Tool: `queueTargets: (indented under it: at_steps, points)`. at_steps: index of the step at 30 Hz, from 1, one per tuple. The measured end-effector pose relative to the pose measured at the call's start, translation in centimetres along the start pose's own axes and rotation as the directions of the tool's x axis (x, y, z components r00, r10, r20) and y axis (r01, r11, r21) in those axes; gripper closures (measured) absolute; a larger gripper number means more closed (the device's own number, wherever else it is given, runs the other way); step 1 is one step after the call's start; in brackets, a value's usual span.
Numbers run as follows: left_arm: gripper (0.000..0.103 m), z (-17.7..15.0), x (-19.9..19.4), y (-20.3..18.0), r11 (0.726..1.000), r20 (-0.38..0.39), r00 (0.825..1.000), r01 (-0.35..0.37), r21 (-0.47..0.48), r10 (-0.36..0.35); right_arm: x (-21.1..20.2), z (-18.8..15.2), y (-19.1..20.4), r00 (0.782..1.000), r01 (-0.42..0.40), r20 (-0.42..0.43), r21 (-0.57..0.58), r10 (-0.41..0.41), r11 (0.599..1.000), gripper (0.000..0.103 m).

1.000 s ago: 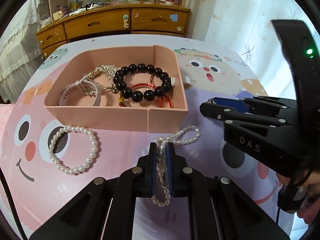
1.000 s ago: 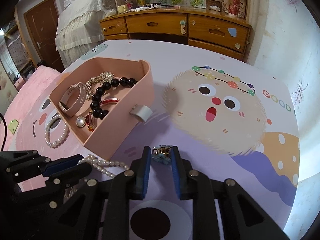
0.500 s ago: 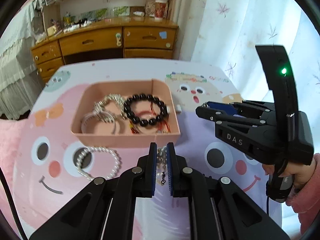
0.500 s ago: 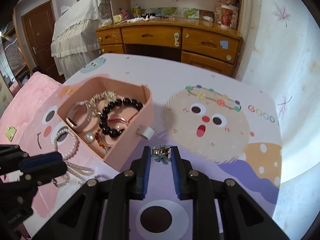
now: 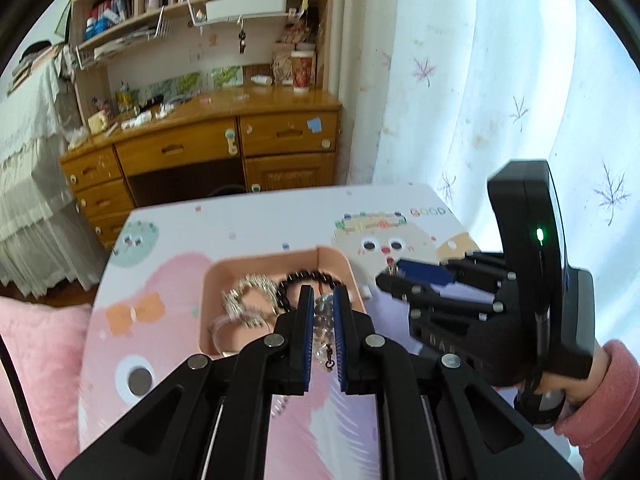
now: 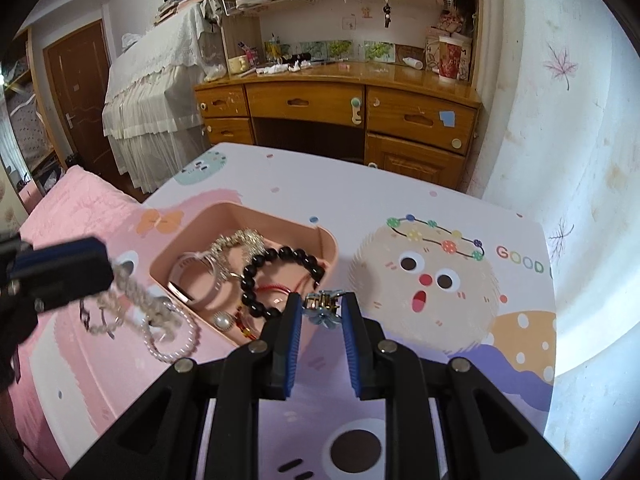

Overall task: Organize jewelry
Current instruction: 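Carry the necklace and charm into the pink box while both tools open to release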

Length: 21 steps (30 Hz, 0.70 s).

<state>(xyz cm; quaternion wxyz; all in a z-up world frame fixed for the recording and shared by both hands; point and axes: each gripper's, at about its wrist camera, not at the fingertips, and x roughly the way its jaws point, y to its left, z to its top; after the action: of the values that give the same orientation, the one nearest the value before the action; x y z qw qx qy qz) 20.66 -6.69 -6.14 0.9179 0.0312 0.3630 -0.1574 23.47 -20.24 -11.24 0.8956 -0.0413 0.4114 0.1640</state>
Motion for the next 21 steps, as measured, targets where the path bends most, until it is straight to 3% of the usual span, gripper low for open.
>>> queueTargets:
  at_steps: [10,19,20,21]
  points:
    - [0.096,2.5,0.7,3.0,1.000,0.033,0.999,0.017,-0.003,-0.017,0.0,0.7,2.2,0.999,-0.013,0.035,0.046,0.012,0.999,0.083]
    - [0.095,2.0,4.3,5.7,0.998,-0.013,0.999,0.049,-0.027,-0.049,1.1,0.7,4.3,1.000,-0.017,0.025,0.071,0.016,0.997,0.083]
    - [0.094,1.8,4.8,5.9,0.998,-0.030,0.998,0.047,-0.030,-0.048,1.3,0.7,4.5,1.000,-0.019,0.020,0.078,0.017,0.997,0.083]
    - [0.083,1.7,5.3,6.1,0.999,-0.051,0.998,0.044,-0.031,-0.045,1.4,0.6,4.6,1.000,-0.020,0.014,0.085,0.018,0.996,0.082]
